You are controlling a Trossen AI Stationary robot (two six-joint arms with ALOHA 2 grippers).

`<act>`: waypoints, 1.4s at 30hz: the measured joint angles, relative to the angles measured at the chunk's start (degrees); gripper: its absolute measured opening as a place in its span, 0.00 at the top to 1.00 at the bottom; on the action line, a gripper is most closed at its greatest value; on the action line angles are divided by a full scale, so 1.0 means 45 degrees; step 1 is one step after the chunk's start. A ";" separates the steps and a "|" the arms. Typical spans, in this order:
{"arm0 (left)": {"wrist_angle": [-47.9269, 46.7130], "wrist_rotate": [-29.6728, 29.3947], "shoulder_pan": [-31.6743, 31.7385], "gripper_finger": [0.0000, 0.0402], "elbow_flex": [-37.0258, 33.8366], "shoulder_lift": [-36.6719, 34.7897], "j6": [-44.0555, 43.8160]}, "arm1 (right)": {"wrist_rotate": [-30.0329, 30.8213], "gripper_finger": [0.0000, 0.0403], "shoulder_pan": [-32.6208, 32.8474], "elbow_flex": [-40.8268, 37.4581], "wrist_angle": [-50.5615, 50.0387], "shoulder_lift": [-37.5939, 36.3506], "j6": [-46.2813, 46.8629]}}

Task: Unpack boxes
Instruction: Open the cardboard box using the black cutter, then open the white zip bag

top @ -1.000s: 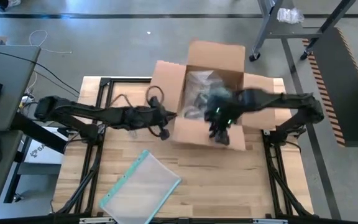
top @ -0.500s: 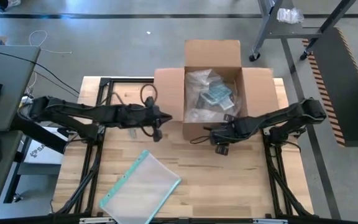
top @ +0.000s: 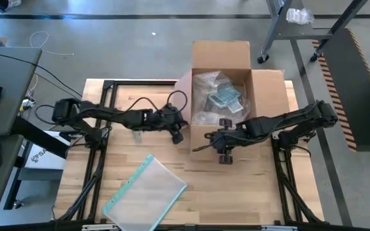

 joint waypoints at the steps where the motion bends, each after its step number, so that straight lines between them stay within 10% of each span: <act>1: -0.0016 0.0071 0.0138 0.97 0.0002 0.0026 0.0052 | 0.0053 0.68 -0.0127 -0.0291 0.0082 0.0000 -0.0107; 7: -0.1200 0.0404 0.0298 0.97 0.0039 -0.1802 0.0090 | 0.3241 0.68 -0.0574 -0.1437 0.0135 0.0019 0.0679; 13: -0.4476 0.0650 -0.1322 0.98 0.0259 -0.4921 -0.0989 | 0.2949 0.68 -0.0092 -0.0582 0.2471 0.0015 -0.0342; 24: -1.0980 0.1504 -0.6944 1.00 -0.0346 -0.6355 -1.0058 | 0.1518 0.68 0.0440 -0.0447 0.8206 0.0732 -0.3036; 33: -0.7209 0.3420 -1.1786 1.00 -0.0481 -0.2530 -0.9641 | 0.0871 0.68 0.0753 -0.0447 0.7625 0.2026 -0.1583; 42: -0.1225 0.5959 -1.3464 0.96 -0.0401 0.2232 -1.0963 | 0.0267 0.68 0.1453 -0.0447 0.7614 0.2380 -0.0983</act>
